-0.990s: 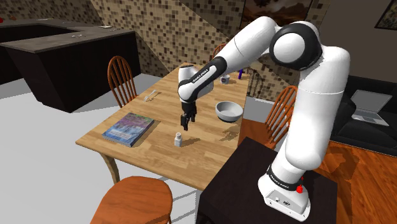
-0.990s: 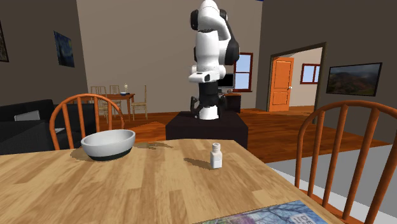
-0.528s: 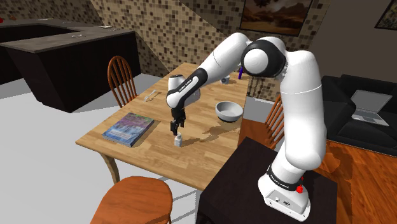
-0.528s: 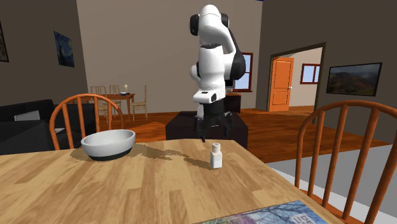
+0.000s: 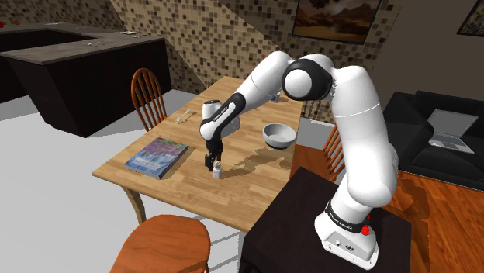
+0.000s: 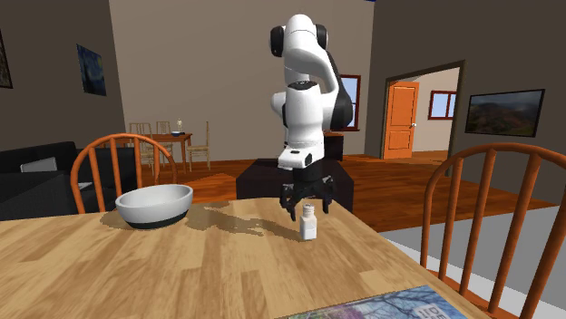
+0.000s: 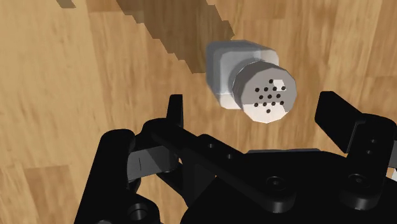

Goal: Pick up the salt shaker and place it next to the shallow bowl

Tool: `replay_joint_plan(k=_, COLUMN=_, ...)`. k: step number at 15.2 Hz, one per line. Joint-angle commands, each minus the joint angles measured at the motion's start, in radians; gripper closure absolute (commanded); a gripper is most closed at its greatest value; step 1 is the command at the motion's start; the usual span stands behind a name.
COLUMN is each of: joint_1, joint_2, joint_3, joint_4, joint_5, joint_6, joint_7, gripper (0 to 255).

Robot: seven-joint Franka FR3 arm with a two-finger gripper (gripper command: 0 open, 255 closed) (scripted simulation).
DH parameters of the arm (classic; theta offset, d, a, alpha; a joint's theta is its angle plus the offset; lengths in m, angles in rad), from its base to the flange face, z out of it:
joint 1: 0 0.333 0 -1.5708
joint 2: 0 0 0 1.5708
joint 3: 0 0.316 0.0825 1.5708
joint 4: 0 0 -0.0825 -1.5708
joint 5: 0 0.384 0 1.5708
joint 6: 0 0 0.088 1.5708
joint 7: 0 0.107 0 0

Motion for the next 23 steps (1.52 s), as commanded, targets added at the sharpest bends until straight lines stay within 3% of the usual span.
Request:
replay_joint_plan(k=1, joint_1=0.001, joint_2=0.027, joint_3=0.001, joint_4=0.003, joint_5=0.001, joint_6=0.025, joint_7=-0.001, gripper=0)
replay_joint_plan(k=9, joint_1=0.001, joint_2=0.027, joint_3=0.001, joint_4=0.003, joint_5=0.001, joint_6=0.025, joint_7=-0.001, gripper=0)
replay_joint_plan(k=10, joint_1=0.001, joint_2=0.027, joint_3=0.001, joint_4=0.003, joint_5=0.001, joint_6=0.025, joint_7=-0.001, gripper=255)
replay_joint_plan(k=23, joint_1=0.001, joint_2=-0.018, joint_3=0.000, joint_4=-0.008, joint_5=0.000, joint_6=-0.010, joint_7=0.002, gripper=255)
